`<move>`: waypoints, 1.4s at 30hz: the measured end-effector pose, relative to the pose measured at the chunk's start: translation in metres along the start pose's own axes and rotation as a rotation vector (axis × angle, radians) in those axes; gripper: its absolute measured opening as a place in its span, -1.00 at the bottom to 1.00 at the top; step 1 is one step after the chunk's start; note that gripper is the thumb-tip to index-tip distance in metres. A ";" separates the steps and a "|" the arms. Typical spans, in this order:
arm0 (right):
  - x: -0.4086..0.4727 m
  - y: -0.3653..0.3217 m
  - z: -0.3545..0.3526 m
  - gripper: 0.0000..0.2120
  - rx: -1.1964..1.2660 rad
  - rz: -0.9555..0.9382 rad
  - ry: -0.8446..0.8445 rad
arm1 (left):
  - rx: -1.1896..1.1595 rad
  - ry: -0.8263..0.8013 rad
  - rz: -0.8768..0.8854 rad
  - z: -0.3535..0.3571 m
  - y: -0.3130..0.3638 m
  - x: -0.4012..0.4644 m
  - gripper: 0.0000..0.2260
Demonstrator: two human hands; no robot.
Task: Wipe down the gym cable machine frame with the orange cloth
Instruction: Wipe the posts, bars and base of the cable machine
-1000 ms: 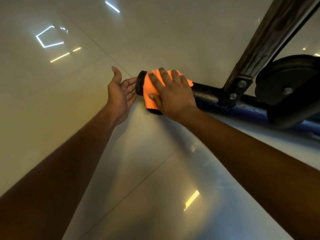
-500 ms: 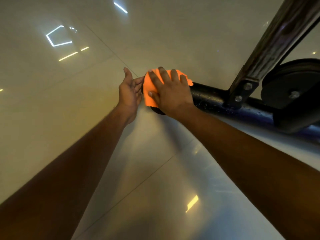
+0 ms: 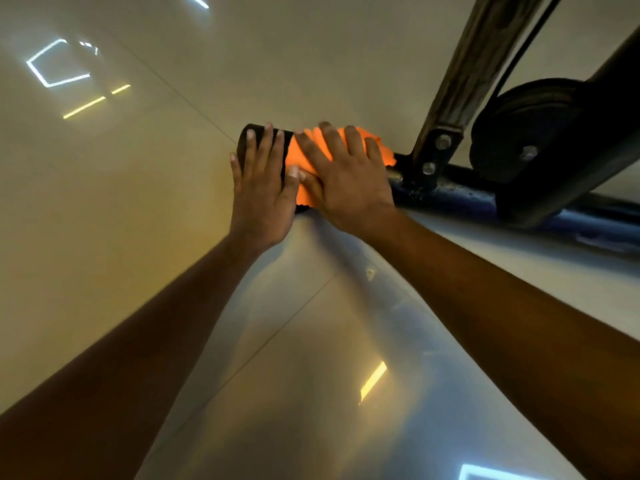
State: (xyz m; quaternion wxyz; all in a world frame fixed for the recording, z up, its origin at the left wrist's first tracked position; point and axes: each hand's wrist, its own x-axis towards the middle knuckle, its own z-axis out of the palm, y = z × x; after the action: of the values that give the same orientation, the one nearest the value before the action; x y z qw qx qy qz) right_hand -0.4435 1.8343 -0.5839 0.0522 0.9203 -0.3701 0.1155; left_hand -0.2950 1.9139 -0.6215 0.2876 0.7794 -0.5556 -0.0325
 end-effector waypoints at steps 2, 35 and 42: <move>-0.020 0.020 0.003 -0.44 0.010 -0.023 0.067 | 0.003 0.029 0.036 0.002 0.003 0.005 -0.48; -0.230 0.129 -0.152 -0.77 0.543 0.338 -0.014 | 0.033 -0.101 0.510 -0.018 0.184 -0.074 -0.60; -0.291 0.194 -0.195 -0.69 0.473 0.457 0.094 | 0.112 -0.068 0.720 0.020 0.285 -0.079 -0.52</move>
State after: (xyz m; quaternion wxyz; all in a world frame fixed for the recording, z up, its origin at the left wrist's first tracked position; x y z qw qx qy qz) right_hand -0.8154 1.9251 -0.4661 -0.1729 0.7938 -0.5270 0.2494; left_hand -0.5745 1.9135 -0.5215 0.2190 0.5470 -0.8045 0.0751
